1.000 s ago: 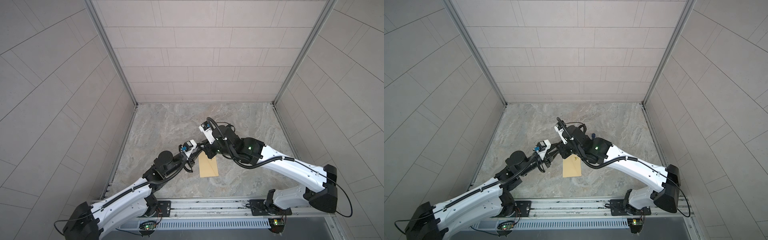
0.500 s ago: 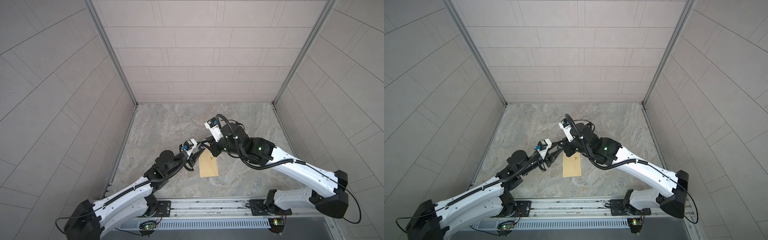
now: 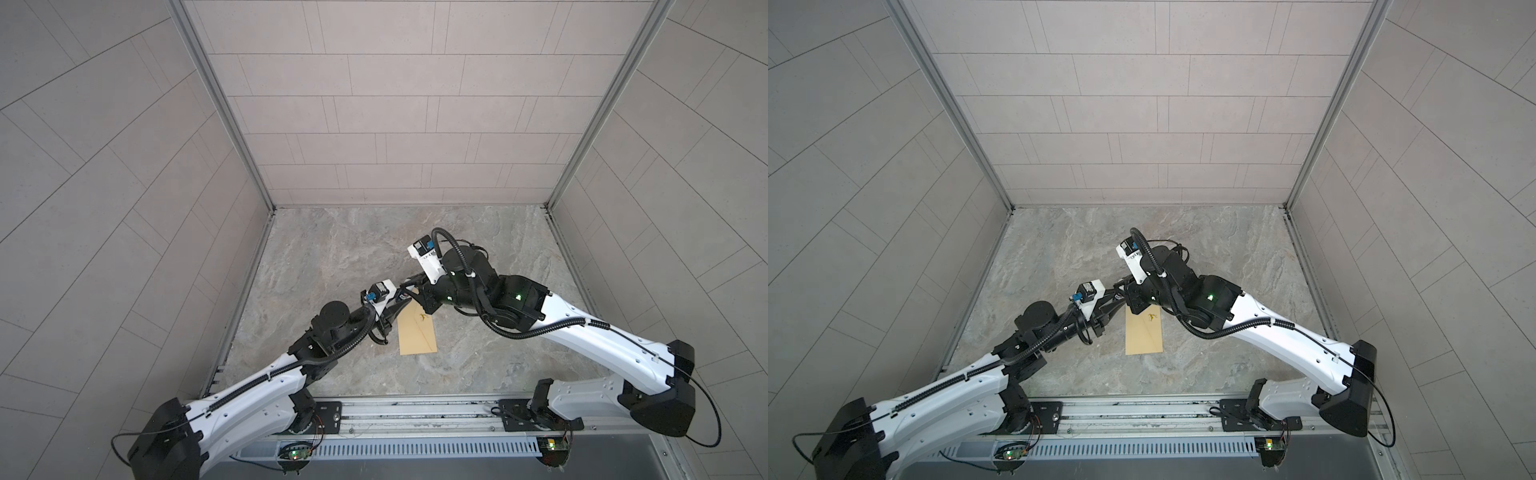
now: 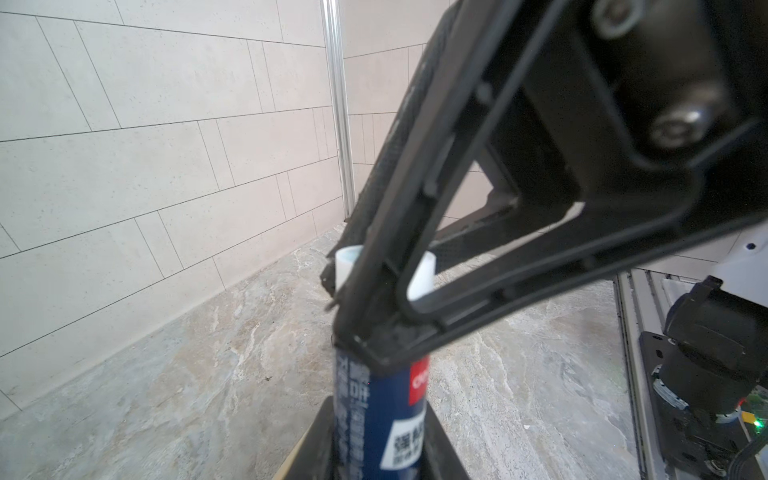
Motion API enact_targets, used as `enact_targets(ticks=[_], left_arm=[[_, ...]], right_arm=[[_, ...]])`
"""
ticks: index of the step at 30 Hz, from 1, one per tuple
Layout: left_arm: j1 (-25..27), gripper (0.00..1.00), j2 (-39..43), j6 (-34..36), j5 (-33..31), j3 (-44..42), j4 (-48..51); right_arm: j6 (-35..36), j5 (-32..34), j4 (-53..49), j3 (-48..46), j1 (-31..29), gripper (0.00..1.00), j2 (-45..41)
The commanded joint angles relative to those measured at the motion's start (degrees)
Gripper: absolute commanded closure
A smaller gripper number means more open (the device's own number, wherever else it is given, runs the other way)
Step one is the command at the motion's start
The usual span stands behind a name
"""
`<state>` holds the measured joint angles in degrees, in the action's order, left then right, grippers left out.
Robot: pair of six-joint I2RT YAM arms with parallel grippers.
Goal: Place the letter into the envelope and seal it
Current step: 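Open the right gripper and move it toward the dark blue cap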
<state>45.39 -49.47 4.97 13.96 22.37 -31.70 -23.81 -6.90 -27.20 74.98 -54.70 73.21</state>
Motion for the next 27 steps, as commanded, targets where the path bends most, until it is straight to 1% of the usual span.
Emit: enact_targets(ticks=[1, 5, 6, 8, 12, 13, 17, 18, 19, 23, 27], left_arm=[[-0.1, 1.00, -0.1, -0.2, 0.4, -0.5, -3.1], [-0.1, 1.00, 0.1, -0.2, 0.6, -1.5, -4.5], [-0.1, 1.00, 0.1, -0.2, 0.7, -1.7, -4.8], [-0.1, 1.00, 0.1, -0.2, 1.0, -2.0, -5.2], [-0.1, 1.00, 0.2, -0.4, 1.3, -2.6, -6.3], [0.0, 1.00, 0.1, -0.6, 1.2, -2.6, -6.5], [0.0, 1.00, 0.2, -2.1, 0.9, -2.9, -7.4], [0.0, 1.00, 0.3, -2.3, 0.7, -3.2, -7.7], [0.0, 1.00, 0.4, -2.5, 0.7, -3.4, -7.9], [0.0, 1.00, 0.6, -3.1, 0.2, -4.0, -8.2], [0.0, 1.00, 0.7, -3.6, 0.1, -4.5, -8.7]], right_arm=[[0.5, 0.2, 0.3, -0.5, 0.0, 0.67, -0.5], [3.0, 2.7, -0.1, -1.3, 0.9, 0.49, -3.6], [3.6, 3.2, -0.5, -1.5, 1.6, 0.43, -4.8], [4.5, 3.9, -1.7, -2.1, 3.4, 0.36, -6.7], [5.8, 5.0, -5.5, -2.8, 8.6, 0.24, -9.0], [6.2, 5.6, -6.8, -3.0, 10.1, 0.19, -9.1], [7.2, 6.3, -11.5, -3.1, 15.9, 0.07, -7.0], [7.5, 6.9, -12.1, -3.5, 17.4, 0.03, -6.2], [7.7, 7.8, -12.7, -3.9, 18.7, 0.01, -5.4], [8.2, 9.8, -12.4, -6.0, 23.4, 0.02, -2.1], [8.3, 9.7, -10.8, -7.5, 27.3, 0.08, 2.5]])
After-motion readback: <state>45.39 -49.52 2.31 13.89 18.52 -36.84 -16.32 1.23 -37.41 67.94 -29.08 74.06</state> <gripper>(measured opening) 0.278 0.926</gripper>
